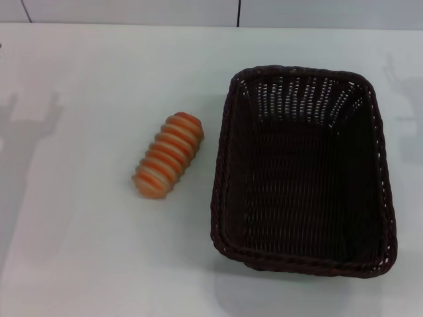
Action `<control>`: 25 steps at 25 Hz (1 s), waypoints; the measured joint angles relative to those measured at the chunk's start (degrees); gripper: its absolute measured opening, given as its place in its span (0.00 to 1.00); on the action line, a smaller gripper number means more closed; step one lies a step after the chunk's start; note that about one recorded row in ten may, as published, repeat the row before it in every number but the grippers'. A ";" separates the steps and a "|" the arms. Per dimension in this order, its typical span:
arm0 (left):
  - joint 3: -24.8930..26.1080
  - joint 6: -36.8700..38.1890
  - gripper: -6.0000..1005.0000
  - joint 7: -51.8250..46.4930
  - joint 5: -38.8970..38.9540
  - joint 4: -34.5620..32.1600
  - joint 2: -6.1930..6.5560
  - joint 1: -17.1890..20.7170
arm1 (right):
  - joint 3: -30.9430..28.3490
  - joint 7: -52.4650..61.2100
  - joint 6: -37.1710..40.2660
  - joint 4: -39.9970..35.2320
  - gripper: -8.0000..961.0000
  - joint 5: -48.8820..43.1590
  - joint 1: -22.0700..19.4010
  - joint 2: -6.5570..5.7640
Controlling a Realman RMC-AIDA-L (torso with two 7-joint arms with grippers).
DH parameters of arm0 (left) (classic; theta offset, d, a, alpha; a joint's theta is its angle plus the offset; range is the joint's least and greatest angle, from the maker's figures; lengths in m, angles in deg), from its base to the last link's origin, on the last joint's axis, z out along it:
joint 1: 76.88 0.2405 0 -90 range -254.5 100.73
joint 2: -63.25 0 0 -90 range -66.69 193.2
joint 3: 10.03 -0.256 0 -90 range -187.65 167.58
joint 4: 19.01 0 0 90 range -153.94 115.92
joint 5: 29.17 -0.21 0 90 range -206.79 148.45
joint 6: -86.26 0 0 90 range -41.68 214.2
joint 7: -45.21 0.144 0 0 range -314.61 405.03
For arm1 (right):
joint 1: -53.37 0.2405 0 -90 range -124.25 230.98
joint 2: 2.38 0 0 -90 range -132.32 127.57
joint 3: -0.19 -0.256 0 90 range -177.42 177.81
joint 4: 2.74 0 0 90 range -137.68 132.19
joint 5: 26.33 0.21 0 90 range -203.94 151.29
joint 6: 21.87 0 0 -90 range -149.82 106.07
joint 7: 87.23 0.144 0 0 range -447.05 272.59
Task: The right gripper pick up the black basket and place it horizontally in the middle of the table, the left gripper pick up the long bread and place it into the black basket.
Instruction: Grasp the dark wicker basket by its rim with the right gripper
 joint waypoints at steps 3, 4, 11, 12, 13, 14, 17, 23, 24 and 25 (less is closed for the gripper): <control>-0.25 0.04 0.85 -0.33 0.01 0.00 -0.01 0.01 | -3.05 -0.90 -12.57 -8.45 0.86 1.04 -2.78 0.00; -0.25 0.04 0.85 -0.33 0.01 0.00 -0.01 0.01 | -5.69 -0.35 -20.52 -12.41 0.86 1.20 -3.87 -0.02; -0.54 0.34 0.85 -0.35 0.02 0.03 -0.01 -0.63 | -14.44 1.98 -48.49 -21.07 0.86 0.84 -2.66 -0.22; -0.54 0.35 0.84 -0.35 0.02 0.11 0.01 -0.69 | -14.44 1.98 -48.49 -21.07 0.86 0.84 -2.66 -0.22; -0.54 0.35 0.84 -0.35 0.02 0.11 0.01 -0.69 | -15.94 2.65 -52.90 -22.04 0.86 0.81 -2.11 -0.26; -0.54 0.37 0.84 -0.35 0.02 0.30 0.04 -0.75 | -17.94 3.84 -59.65 -23.56 0.86 0.77 -1.40 -0.30; -0.54 0.62 0.84 -0.36 0.02 0.67 0.11 -0.78 | -19.83 5.90 -66.62 -26.07 0.86 0.72 -0.96 -0.31; -0.48 1.25 0.84 -0.36 0.02 0.71 0.20 -0.78 | -23.24 12.62 -83.02 -36.77 0.86 0.60 -1.15 -0.31; -0.38 1.26 0.84 -0.36 0.02 0.71 0.25 -0.78 | -24.14 15.34 -88.14 -40.13 0.86 0.30 -0.69 -0.32; -0.38 1.26 0.84 -0.36 0.02 0.71 0.25 -0.78 | -24.14 15.34 -88.14 -40.13 0.86 0.30 -0.69 -0.32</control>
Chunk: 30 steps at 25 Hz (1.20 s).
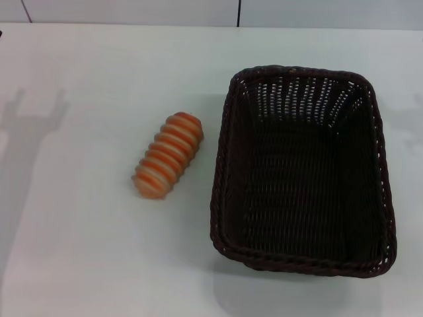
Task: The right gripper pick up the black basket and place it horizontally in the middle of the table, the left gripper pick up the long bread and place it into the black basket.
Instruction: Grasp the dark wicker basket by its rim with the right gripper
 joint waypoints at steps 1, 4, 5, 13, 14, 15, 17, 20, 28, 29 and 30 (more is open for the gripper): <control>0.09 0.00 0.84 0.00 0.02 0.00 0.00 0.00 | -0.34 1.69 -3.09 -1.57 0.86 -0.51 0.48 0.00; 0.15 0.05 0.84 0.00 0.11 0.00 0.02 0.00 | -0.80 7.33 -13.51 -6.06 0.86 -2.84 3.13 0.01; 0.18 0.10 0.84 0.00 0.14 -0.01 0.04 0.02 | -0.80 7.33 -13.51 -6.06 0.86 -2.84 3.13 0.01; 0.37 0.20 0.84 0.00 0.41 -0.39 0.17 -0.01 | -1.13 13.42 -28.14 -6.38 0.86 -3.47 8.35 -0.04; 0.39 0.06 0.84 0.00 0.44 -0.66 0.44 -0.45 | -1.27 14.76 -29.53 -6.34 0.86 -3.63 8.51 -0.06; 0.39 0.06 0.84 0.00 0.44 -0.66 0.44 -0.45 | -1.27 14.76 -29.53 -6.34 0.86 -3.63 8.51 -0.06; 0.38 -0.08 0.84 0.00 0.45 -0.82 0.64 -0.73 | -1.35 15.40 -30.12 -6.00 0.86 -4.07 8.44 -0.09; 0.35 -0.17 0.84 0.00 0.45 -0.91 0.76 -0.97 | -1.14 15.64 -30.41 -3.79 0.86 -4.84 8.05 -0.06; 0.25 -0.23 0.84 0.00 0.44 -1.03 0.87 -1.23 | 0.45 14.93 -29.75 1.39 0.86 -4.85 8.97 -0.07; 0.30 -0.23 0.84 0.00 0.44 -1.23 0.88 -1.31 | 1.06 14.80 -29.52 2.46 0.86 -4.75 9.42 -0.07; 0.30 -0.23 0.84 0.00 0.44 -1.23 0.88 -1.31 | 1.06 14.80 -29.52 2.46 0.86 -4.75 9.42 -0.07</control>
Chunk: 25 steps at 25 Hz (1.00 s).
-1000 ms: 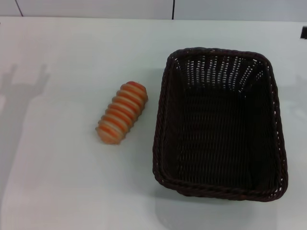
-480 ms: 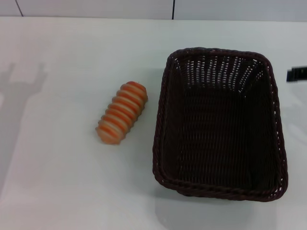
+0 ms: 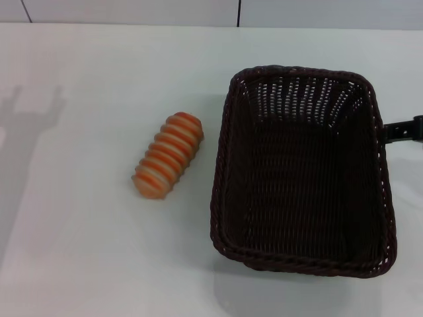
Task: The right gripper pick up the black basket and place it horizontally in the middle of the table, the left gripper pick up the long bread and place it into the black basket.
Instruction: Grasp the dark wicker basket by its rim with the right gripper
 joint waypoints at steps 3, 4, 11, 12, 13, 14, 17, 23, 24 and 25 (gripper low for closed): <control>0.10 0.03 0.84 0.00 0.00 -0.17 0.01 -0.02 | 1.33 -0.09 0.29 0.60 0.86 0.19 0.31 0.05; 0.14 0.03 0.84 0.00 0.00 -0.21 0.01 -0.02 | 2.45 -0.10 0.60 0.67 0.86 0.25 0.36 0.10; 0.18 0.03 0.84 0.00 0.00 -0.29 0.01 -0.02 | 4.35 0.23 0.77 1.66 0.86 0.43 0.77 0.17; 0.18 0.03 0.84 0.00 0.00 -0.31 0.01 -0.05 | 4.51 0.24 0.85 1.99 0.86 0.45 0.85 0.19; 0.18 0.03 0.84 0.00 0.00 -0.31 0.03 -0.09 | 4.51 0.24 0.85 1.99 0.86 0.45 0.85 0.19; 0.18 0.03 0.84 0.00 0.00 -0.32 0.06 -0.14 | 4.67 0.25 0.98 2.48 0.86 0.47 0.97 0.22; 0.18 0.00 0.83 0.00 0.00 -0.39 0.19 -0.29 | 5.10 0.26 1.75 3.98 0.86 0.92 1.24 0.24; 0.18 -0.02 0.83 0.00 0.00 -0.91 0.27 -0.39 | 5.43 -0.02 3.24 7.28 0.86 2.16 1.84 0.16; 0.18 0.00 0.83 0.00 0.00 -0.92 0.27 -0.42 | 5.76 -0.09 3.49 7.88 0.86 2.20 1.95 0.12; 0.18 0.00 0.83 0.00 0.00 -0.92 0.27 -0.42 | 5.76 -0.09 3.49 7.88 0.86 2.20 1.95 0.12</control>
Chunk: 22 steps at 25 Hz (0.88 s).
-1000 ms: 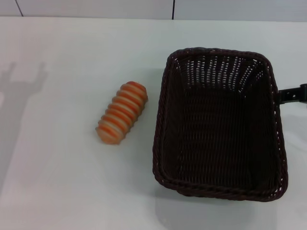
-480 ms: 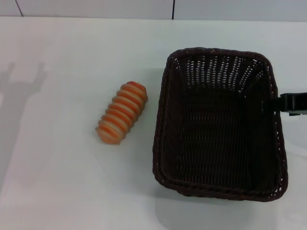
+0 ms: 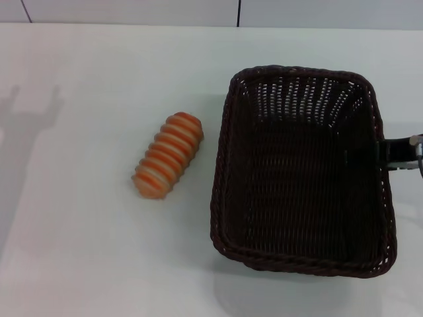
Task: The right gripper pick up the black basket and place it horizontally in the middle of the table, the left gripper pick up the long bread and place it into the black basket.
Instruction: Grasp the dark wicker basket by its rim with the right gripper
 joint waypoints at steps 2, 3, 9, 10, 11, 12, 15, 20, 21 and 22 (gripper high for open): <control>0.00 0.07 0.83 0.00 0.00 0.00 0.00 -0.05 | 0.18 -0.01 0.20 0.49 0.86 0.02 0.03 -0.03; -0.01 0.09 0.83 0.00 0.00 0.00 0.00 -0.08 | 0.23 -0.03 0.36 0.79 0.86 0.02 0.04 -0.03; 0.00 0.14 0.83 0.00 0.00 0.01 0.00 -0.31 | 1.32 -0.12 1.68 3.21 0.86 0.05 0.59 -0.11; 0.00 0.14 0.83 0.00 0.00 0.01 0.00 -0.31 | 1.32 -0.12 1.68 3.21 0.86 0.05 0.59 -0.11; 0.00 0.10 0.83 0.00 0.00 0.01 0.00 -0.36 | 1.45 -0.17 1.93 3.64 0.86 0.05 0.75 -0.12; 0.00 0.08 0.83 0.00 0.00 0.02 0.00 -0.44 | 1.56 -0.22 2.14 4.02 0.86 0.06 0.94 -0.13; 0.00 0.03 0.83 0.00 -0.03 -0.09 0.00 -0.59 | 1.72 -0.27 2.62 4.89 0.85 0.05 1.44 -0.14; -0.01 0.04 0.83 0.00 -0.03 -0.13 0.20 -0.66 | 2.27 -0.47 3.02 5.77 0.82 0.04 2.20 -0.14; 0.00 0.08 0.83 0.00 -0.03 -0.14 0.24 -0.65 | 2.27 -0.47 3.02 5.77 0.82 0.04 2.20 -0.14; 0.01 0.11 0.83 0.00 -0.03 -0.14 0.26 -0.64 | 2.34 -0.47 3.06 5.81 0.81 0.03 2.24 -0.14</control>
